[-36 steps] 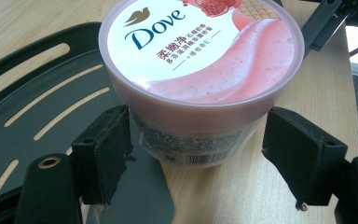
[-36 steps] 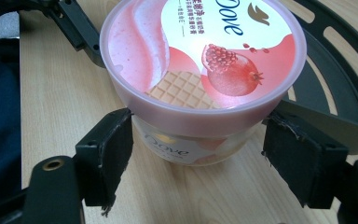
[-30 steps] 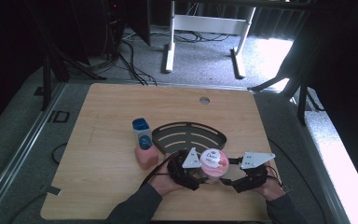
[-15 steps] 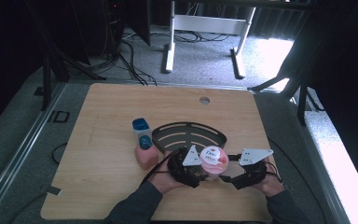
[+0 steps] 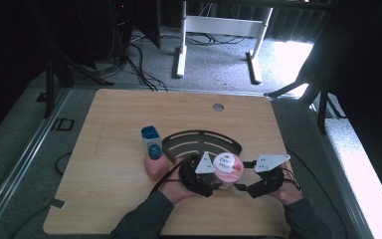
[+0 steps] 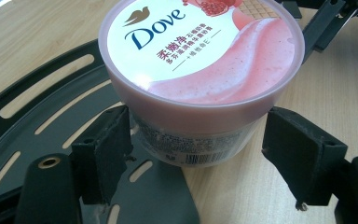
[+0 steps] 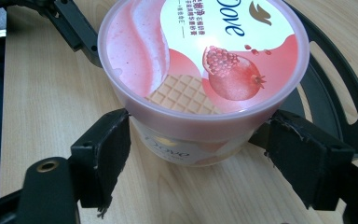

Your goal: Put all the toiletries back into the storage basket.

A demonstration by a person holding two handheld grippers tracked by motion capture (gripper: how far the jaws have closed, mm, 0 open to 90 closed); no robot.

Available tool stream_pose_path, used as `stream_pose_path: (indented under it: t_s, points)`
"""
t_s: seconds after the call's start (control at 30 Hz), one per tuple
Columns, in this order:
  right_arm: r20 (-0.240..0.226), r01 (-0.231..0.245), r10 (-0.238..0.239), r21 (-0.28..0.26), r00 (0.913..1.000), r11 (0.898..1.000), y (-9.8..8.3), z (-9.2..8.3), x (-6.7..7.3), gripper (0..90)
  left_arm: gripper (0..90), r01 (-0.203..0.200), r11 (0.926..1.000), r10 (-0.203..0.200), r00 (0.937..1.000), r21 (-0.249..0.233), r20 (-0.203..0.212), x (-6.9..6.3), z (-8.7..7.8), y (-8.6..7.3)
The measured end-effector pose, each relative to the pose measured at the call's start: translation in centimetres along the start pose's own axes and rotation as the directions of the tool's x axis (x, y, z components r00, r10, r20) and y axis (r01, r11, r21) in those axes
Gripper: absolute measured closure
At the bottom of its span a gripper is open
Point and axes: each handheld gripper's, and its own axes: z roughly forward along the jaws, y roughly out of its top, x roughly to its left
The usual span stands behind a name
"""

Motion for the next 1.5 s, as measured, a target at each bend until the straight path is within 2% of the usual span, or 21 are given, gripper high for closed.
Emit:
stream_pose_path:
  t_s: [0.6, 0.87, 1.13, 1.5]
  points:
    - [-0.011, -0.001, 0.001, 0.013, 0.9999, 1.000, 0.2, 0.3, -1.6, 20.1, 24.3, 0.010, 0.9999, -0.010, 0.9996, 0.007, -0.025, 0.7, 0.8, 0.6]
    - [-0.009, 0.001, -0.001, 0.017, 1.0000, 1.000, 0.5, 0.4, -2.2, 19.5, 24.3, 0.020, 0.9998, -0.021, 0.9993, -0.004, -0.031, 1.1, 0.9, 0.7]
    - [-0.008, 0.000, 0.000, 0.020, 1.0000, 1.000, 0.9, 0.5, -2.7, 19.2, 24.2, 0.013, 0.9999, -0.013, 0.9989, -0.005, -0.045, 1.5, 1.0, 1.1]
    - [-0.004, 0.001, -0.001, 0.016, 1.0000, 1.000, 1.2, 0.5, -3.7, 18.0, 24.2, 0.030, 0.9994, -0.031, 0.9978, -0.020, -0.059, 2.1, 1.3, 1.5]
